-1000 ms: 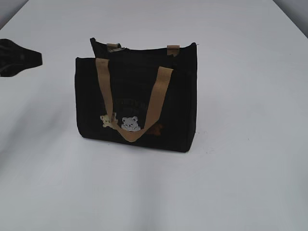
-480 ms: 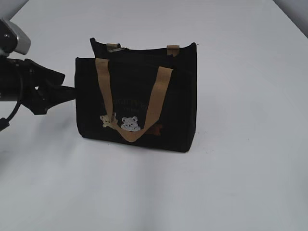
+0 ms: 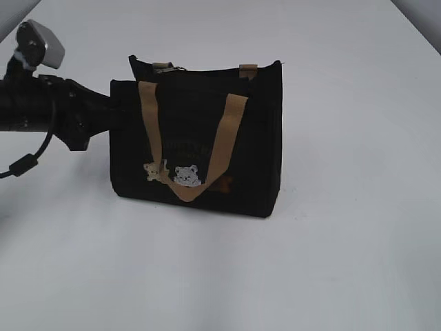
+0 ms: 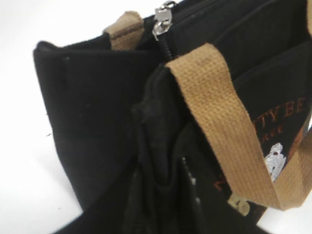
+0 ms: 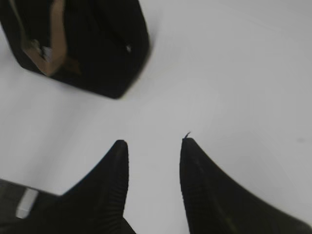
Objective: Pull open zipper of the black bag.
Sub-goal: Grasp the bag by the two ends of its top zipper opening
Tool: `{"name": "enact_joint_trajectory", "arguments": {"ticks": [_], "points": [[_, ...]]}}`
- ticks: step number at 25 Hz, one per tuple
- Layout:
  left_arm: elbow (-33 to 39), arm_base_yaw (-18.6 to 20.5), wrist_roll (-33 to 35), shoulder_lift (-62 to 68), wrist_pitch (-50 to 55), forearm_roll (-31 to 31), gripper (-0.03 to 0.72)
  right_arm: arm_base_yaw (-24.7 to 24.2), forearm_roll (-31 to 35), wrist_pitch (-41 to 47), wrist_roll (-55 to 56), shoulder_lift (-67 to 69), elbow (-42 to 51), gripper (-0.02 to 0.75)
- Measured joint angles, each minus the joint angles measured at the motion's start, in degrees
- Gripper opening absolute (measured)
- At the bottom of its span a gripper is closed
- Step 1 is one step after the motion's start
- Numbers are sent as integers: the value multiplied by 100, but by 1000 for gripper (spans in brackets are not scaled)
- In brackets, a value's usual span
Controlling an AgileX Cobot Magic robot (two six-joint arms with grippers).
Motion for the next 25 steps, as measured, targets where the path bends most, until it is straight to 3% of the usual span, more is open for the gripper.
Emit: {"name": "enact_joint_trajectory", "arguments": {"ticks": [1, 2, 6, 9, 12, 15, 19, 25], "points": [[-38, -57, 0, 56, 14, -5, 116, 0, 392, -340, -207, 349, -11, 286], [-67, -116, 0, 89, 14, -18, 84, 0, 871, -833, -482, 840, -18, 286], [-105, -267, 0, 131, 14, -59, 87, 0, 3055, -2186, -2637, 3364, -408, 286], [-109, -301, 0, 131, 19, -59, 87, 70, 4842, -1979, -4995, 5647, -1416, 286], [-111, -301, -6, 131, 25, -65, 87, 432, 5801, -1540, -6364, 7591, -2839, 286], [-111, -301, -6, 131, 30, -65, 87, 869, 5887, -1130, -6651, 9157, -4338, 286], [-111, -301, -6, 131, 30, -65, 87, 1289, 5323, -748, -6373, 10522, -5937, 286], [-111, -301, -6, 131, 30, -65, 87, 1571, 4668, -418, -6026, 11412, -7155, 286]]}}
